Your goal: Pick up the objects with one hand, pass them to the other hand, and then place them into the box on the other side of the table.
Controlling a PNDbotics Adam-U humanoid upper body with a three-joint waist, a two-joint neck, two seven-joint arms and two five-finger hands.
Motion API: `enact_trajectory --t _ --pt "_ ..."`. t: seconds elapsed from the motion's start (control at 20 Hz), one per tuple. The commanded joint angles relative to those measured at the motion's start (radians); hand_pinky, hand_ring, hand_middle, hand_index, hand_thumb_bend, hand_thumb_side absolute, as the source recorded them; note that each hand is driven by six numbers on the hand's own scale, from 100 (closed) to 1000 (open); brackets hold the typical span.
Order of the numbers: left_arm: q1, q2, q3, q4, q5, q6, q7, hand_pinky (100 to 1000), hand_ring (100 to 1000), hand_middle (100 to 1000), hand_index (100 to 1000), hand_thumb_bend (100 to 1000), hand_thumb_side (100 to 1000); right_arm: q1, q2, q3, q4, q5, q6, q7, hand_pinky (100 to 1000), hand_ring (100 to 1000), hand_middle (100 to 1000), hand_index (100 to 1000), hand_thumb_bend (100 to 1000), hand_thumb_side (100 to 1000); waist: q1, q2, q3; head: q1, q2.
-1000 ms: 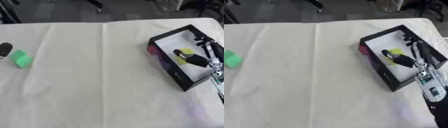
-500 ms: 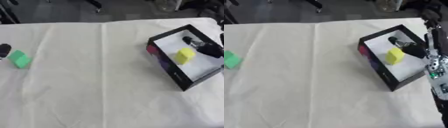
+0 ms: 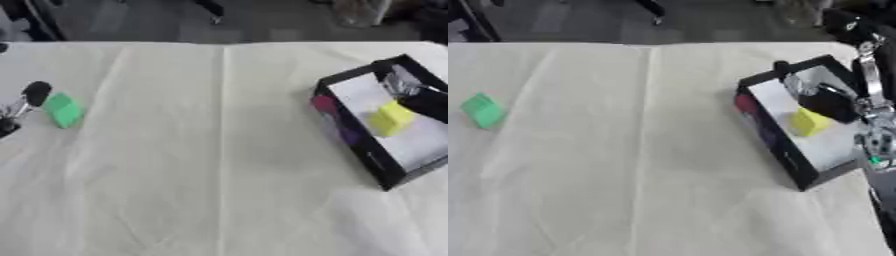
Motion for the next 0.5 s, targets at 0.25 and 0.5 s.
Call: enact_trajectory --t 0.25,0.5 --pt "0.014 0.173 0.014 0.019 -0.067 -0.006 -0.060 857 771 781 865 655 582 -0.058 0.089 0.175 0.053 -0.044 -0.079 0.195 826 795 801 873 410 452 0.012 -0.026 0.010 0.109 -0.002" --pt "0.021 0.315 -0.005 0.077 -0.080 -0.029 -0.114 866 766 774 873 660 564 -0.080 0.102 0.242 0.084 -0.049 -0.109 0.265 826 795 802 875 394 456 0.020 -0.028 0.016 0.147 -0.002"
